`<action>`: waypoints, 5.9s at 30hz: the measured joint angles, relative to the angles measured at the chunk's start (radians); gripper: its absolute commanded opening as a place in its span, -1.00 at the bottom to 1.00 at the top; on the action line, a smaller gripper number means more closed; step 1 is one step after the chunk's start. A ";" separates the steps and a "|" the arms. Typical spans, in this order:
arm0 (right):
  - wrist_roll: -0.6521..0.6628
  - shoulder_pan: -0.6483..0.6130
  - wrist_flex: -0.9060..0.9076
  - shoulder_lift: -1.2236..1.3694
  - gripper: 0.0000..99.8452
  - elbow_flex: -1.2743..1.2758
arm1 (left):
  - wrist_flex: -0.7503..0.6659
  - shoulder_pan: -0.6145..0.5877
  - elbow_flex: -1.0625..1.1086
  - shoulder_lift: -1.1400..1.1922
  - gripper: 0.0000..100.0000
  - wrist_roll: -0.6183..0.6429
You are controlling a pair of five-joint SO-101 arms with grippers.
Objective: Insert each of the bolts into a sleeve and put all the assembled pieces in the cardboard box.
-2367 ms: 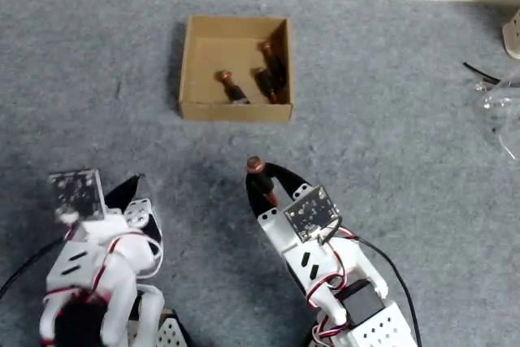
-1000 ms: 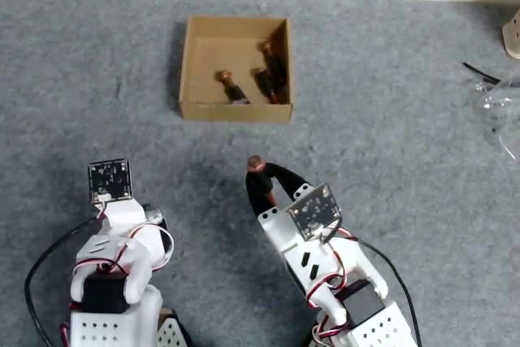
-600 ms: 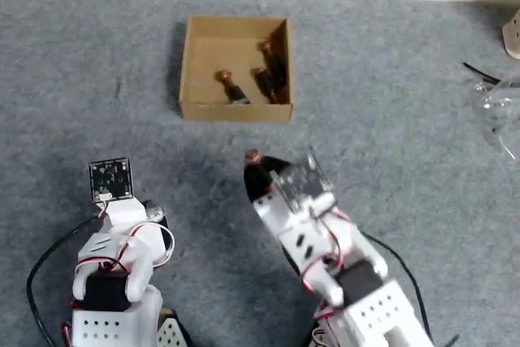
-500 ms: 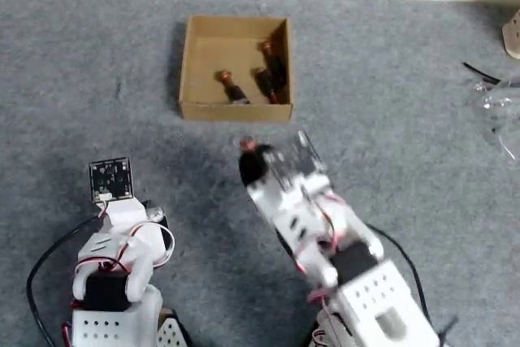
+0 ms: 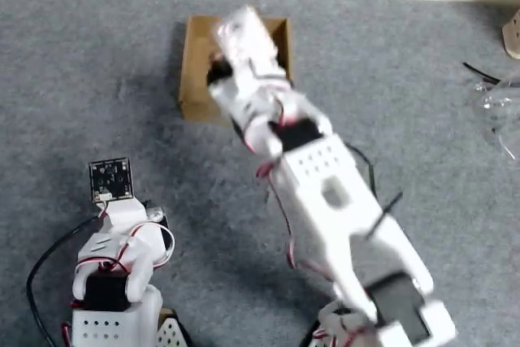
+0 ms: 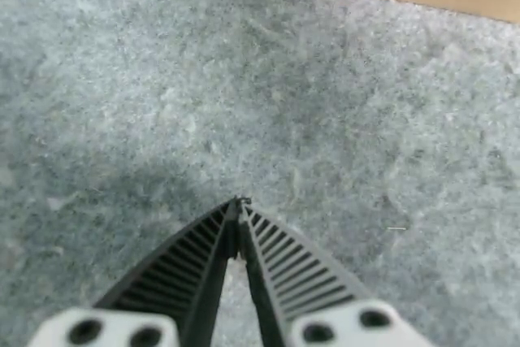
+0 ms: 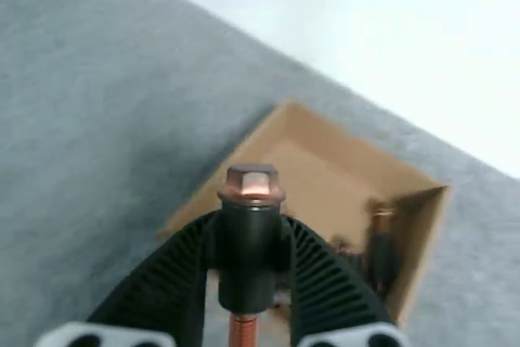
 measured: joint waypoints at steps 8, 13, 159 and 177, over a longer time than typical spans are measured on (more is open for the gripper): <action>0.000 0.137 0.000 0.160 -0.99 -0.196 | 0.000 0.000 0.000 0.000 -0.99 0.000; 0.000 0.173 -0.005 0.273 -0.99 -0.213 | -0.003 0.000 0.000 0.000 -0.99 0.000; -0.245 0.407 0.373 -1.669 -0.52 1.442 | -0.094 0.005 0.087 0.000 -0.99 0.000; -0.261 0.411 0.755 -1.669 -0.52 1.442 | 0.112 -0.146 0.091 0.002 -0.98 0.000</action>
